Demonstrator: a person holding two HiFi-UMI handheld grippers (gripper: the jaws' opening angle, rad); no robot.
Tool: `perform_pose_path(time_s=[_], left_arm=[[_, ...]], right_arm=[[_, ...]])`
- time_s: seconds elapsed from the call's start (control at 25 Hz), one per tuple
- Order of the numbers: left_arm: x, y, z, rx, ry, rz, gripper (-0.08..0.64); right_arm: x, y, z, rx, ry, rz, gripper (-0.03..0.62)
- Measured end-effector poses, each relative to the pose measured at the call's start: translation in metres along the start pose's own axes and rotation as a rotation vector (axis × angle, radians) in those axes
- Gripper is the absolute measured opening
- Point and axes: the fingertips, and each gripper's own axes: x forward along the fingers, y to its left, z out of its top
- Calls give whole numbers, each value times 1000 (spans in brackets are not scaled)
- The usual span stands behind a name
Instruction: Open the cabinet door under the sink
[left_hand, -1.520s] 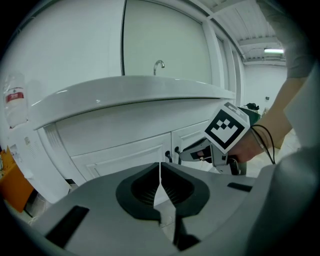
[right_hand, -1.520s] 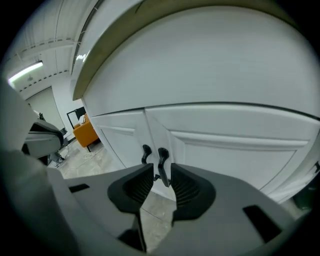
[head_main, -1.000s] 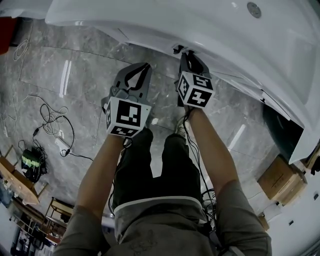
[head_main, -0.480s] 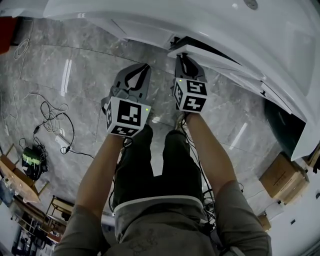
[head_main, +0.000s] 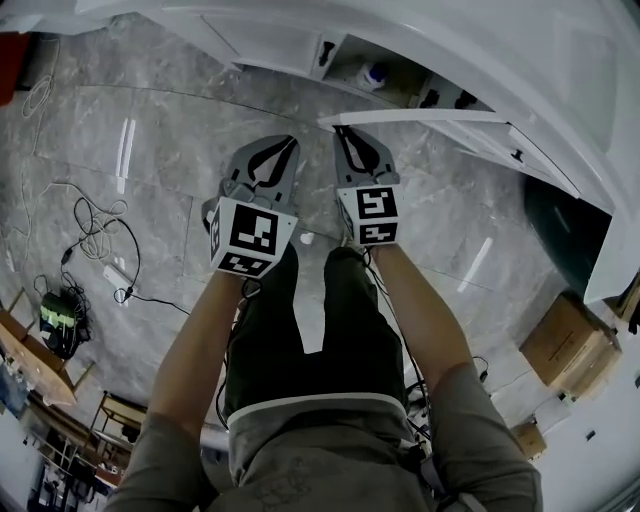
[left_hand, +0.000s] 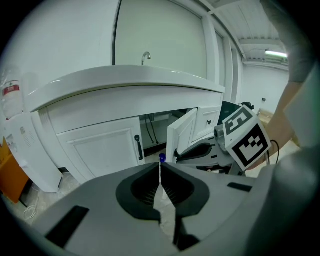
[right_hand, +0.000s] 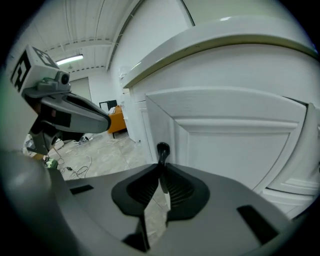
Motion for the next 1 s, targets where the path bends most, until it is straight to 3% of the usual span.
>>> perform_pose_path(time_s=[0.2,0.4,0.64,0.84,1.0], left_arm=[[-2,-41,-6,-10,19,-56,23],[-2,-87,-7,31,36,-123,23],[-1,-140,-6,77,54,-204,23],[6,-174,1,137,70,-267,23],[5,-199,11,135,76,-289,23]], right_arm=[[-34,8,-23,-3,11,14,52],[-90,6,-62,-31,0,34,52],[-163,-34,-112,-21,7,-59,52],[-214,-95,-148,77,37,-234,51],[-224,-84,-144,33,67,-175,55]])
